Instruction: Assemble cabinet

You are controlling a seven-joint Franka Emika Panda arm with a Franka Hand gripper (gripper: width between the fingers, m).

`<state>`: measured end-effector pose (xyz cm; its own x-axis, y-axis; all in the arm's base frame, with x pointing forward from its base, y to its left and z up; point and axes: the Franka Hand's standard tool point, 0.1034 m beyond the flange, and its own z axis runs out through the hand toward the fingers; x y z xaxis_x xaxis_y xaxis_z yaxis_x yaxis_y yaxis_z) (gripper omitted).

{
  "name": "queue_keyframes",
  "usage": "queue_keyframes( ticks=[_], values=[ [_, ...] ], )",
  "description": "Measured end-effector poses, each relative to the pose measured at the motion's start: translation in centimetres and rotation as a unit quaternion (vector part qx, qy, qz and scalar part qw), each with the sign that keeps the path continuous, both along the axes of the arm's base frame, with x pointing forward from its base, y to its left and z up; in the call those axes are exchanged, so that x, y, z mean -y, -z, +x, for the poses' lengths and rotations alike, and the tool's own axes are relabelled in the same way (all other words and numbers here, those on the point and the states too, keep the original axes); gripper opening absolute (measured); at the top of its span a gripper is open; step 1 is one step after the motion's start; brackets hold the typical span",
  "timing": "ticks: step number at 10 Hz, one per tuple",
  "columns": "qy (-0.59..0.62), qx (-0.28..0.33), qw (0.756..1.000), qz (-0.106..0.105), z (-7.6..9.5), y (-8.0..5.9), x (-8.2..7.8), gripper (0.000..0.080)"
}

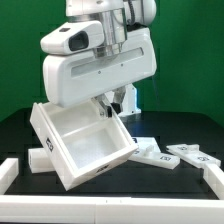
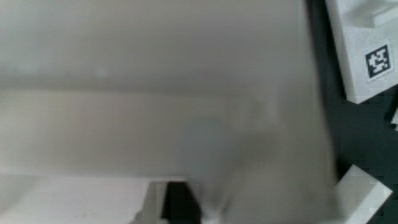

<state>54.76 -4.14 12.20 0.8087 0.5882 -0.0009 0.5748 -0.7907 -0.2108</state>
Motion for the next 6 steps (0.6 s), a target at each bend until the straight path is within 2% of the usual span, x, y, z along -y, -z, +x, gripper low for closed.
queue_keyframes(
  ticks=[3,5,6],
  values=[
    [0.006,-0.002,1.0,-0.001,-0.1,0.2,0.0,0.0088],
    [0.103,-0.003,0.995,-0.006,0.1,1.1,-1.2,0.0088],
    [0.146,-0.006,0.989,0.002,0.4,1.6,-2.1,0.0088]
  ],
)
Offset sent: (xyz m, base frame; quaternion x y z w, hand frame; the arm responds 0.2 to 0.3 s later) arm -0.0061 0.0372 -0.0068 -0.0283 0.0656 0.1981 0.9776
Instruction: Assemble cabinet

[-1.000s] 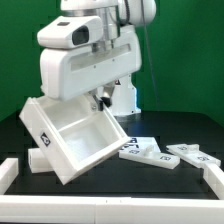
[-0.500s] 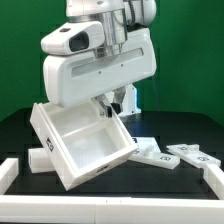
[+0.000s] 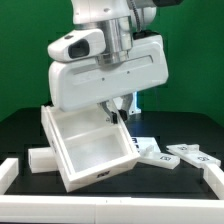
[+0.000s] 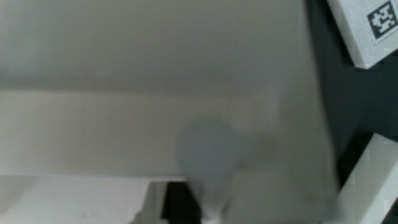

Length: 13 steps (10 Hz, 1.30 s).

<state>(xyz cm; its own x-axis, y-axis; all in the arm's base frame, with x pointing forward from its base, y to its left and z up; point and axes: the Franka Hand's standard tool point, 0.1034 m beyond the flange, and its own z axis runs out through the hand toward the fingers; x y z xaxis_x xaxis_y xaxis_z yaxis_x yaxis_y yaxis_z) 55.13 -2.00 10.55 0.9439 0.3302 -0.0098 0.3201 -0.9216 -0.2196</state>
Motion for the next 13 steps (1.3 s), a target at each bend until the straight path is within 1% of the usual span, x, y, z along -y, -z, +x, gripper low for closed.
queue_keyframes(
  ticks=[1,2,3,6,7,8,9,10,12,13],
  values=[
    [0.026,-0.004,1.0,-0.001,0.4,0.2,-0.4,0.0088],
    [0.024,0.0,1.0,-0.001,0.6,0.2,-0.2,0.0088],
    [-0.011,0.009,1.0,-0.004,0.1,0.3,0.9,0.0088],
    [0.0,0.007,1.0,-0.005,0.1,0.3,1.0,0.0088],
    [0.065,0.011,0.998,-0.012,0.5,0.7,0.3,0.0088],
    [0.109,0.02,0.994,-0.02,1.2,1.2,-0.9,0.0088],
    [0.137,0.04,0.989,-0.027,1.9,1.5,-2.2,0.0088],
    [0.157,0.061,0.985,-0.032,2.8,1.8,-3.1,0.0088],
    [0.167,0.094,0.981,-0.041,4.1,2.6,-4.3,0.0088],
    [0.18,0.113,0.976,-0.045,4.7,2.8,-4.5,0.0088]
  ],
)
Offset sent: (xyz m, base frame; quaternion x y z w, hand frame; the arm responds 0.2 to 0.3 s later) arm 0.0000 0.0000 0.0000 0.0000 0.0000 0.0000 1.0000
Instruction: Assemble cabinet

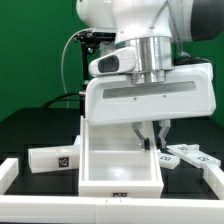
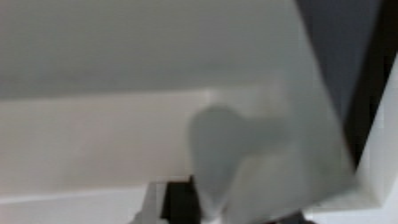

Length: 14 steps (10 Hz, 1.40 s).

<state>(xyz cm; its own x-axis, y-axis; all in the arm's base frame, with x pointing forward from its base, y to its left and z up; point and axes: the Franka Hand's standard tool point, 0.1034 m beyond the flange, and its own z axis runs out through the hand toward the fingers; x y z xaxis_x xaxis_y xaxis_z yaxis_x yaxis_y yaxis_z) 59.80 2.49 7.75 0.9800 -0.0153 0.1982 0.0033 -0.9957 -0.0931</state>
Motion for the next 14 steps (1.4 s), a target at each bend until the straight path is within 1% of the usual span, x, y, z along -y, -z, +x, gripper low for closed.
queue_keyframes(
  ticks=[1,2,3,5,6,7,8,9,10,11,12,13,14],
  values=[
    [0.013,0.012,1.0,-0.004,0.1,0.6,0.5,0.0088],
    [0.023,0.007,1.0,0.0,-0.5,1.4,1.1,0.0088],
    [0.024,0.005,1.0,-0.001,-0.7,1.7,1.3,0.0088],
    [0.026,0.005,1.0,-0.001,-0.7,1.7,1.3,0.0088],
    [0.026,0.005,1.0,-0.001,-0.7,1.7,1.3,0.0308],
    [0.026,0.005,1.0,-0.001,-0.7,1.7,1.3,0.0443],
    [0.026,0.005,1.0,-0.001,-0.7,1.7,1.3,0.0443],
    [0.038,-0.003,0.999,0.004,-0.9,1.8,1.2,0.0616],
    [0.062,-0.03,0.998,0.016,-1.4,2.3,0.7,0.0616],
    [0.08,-0.039,0.996,0.018,-1.5,3.0,0.7,0.0762],
    [0.096,-0.045,0.994,0.019,-1.9,3.9,0.4,0.0792],
    [0.095,-0.042,0.994,0.016,-2.0,4.1,0.4,0.0792],
    [0.095,-0.037,0.995,0.017,-1.7,3.6,0.7,0.0797]
  ],
)
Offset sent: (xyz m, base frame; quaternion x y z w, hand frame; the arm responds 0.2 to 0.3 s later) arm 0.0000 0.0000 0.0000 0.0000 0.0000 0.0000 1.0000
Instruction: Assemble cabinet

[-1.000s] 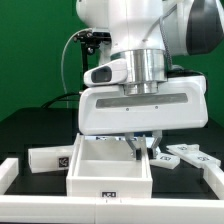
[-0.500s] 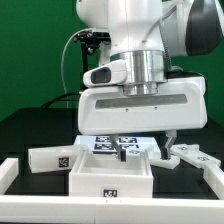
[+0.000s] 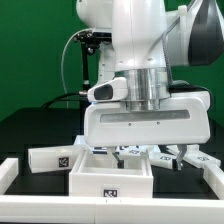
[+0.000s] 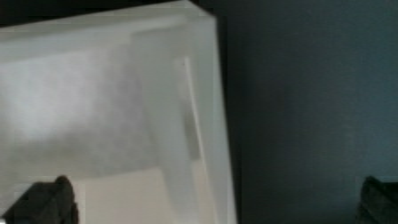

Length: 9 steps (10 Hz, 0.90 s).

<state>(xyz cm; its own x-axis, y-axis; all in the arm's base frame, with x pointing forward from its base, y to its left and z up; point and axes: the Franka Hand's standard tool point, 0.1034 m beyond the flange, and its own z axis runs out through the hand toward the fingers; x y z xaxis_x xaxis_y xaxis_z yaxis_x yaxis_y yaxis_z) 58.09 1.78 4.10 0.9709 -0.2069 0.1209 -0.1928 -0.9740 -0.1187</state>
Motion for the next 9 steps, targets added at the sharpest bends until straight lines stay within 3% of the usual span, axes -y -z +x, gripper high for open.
queue_keyframes(
  ticks=[3,5,6,9],
  values=[
    [0.004,-0.009,1.0,0.003,-0.1,0.0,-0.1,0.0797],
    [0.003,-0.042,0.999,0.006,0.6,-3.2,-0.3,0.0797],
    [0.031,-0.042,0.999,0.012,0.9,-3.7,-0.2,0.0797],
    [0.043,-0.044,0.998,0.014,0.9,-3.6,-0.3,0.0797]
  ],
)
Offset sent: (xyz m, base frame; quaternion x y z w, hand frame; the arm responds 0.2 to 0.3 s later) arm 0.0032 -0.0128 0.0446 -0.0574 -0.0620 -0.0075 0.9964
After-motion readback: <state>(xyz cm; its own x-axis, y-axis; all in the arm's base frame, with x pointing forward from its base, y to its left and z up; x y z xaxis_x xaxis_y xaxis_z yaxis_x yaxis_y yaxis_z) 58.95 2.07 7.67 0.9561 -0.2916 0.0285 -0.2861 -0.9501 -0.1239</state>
